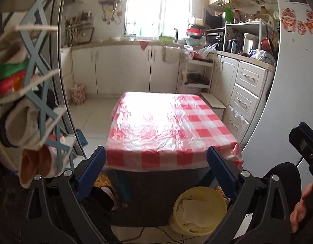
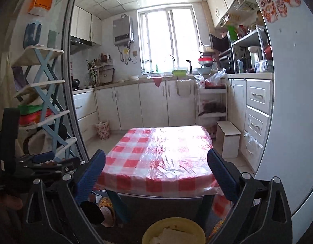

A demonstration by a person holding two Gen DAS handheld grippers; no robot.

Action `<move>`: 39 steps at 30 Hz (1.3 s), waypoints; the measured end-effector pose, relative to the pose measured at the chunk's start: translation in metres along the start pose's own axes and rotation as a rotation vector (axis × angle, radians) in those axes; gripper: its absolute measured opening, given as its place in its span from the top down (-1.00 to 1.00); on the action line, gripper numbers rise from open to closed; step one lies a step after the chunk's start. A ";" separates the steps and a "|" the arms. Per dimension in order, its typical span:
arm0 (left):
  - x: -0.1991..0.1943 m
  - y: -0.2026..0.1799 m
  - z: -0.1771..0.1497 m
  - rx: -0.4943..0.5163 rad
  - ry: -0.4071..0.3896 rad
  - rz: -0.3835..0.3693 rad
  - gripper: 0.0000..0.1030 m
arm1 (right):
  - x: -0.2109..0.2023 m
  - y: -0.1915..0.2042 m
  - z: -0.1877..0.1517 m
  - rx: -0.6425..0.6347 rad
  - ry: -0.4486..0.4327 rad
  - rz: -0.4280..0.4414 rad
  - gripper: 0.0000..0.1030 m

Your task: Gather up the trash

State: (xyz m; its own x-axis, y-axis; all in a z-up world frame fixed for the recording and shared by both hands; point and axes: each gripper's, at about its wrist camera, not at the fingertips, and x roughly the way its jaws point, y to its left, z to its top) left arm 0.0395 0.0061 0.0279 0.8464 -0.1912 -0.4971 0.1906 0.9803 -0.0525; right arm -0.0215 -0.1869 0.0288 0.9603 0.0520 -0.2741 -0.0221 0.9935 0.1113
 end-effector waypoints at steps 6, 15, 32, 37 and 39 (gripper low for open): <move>-0.020 -0.009 0.003 0.018 -0.011 0.014 -0.85 | -0.011 0.013 -0.004 -0.012 0.005 0.017 -0.86; -0.026 -0.016 -0.001 0.045 -0.018 0.045 -0.85 | -0.012 0.015 -0.009 -0.012 0.036 0.011 -0.86; -0.032 -0.019 -0.003 0.049 -0.029 0.067 -0.85 | -0.015 0.018 -0.010 -0.024 0.049 0.018 -0.86; -0.041 -0.013 -0.005 0.023 -0.097 0.071 -0.85 | -0.012 0.021 -0.016 -0.038 0.070 0.025 -0.86; -0.042 -0.009 -0.005 0.000 -0.096 0.039 -0.85 | -0.011 0.019 -0.017 -0.030 0.077 0.026 -0.86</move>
State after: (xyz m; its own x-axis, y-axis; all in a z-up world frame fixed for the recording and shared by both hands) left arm 0.0000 0.0059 0.0444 0.8969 -0.1571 -0.4134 0.1568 0.9870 -0.0349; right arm -0.0374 -0.1664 0.0177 0.9352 0.0846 -0.3439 -0.0564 0.9942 0.0911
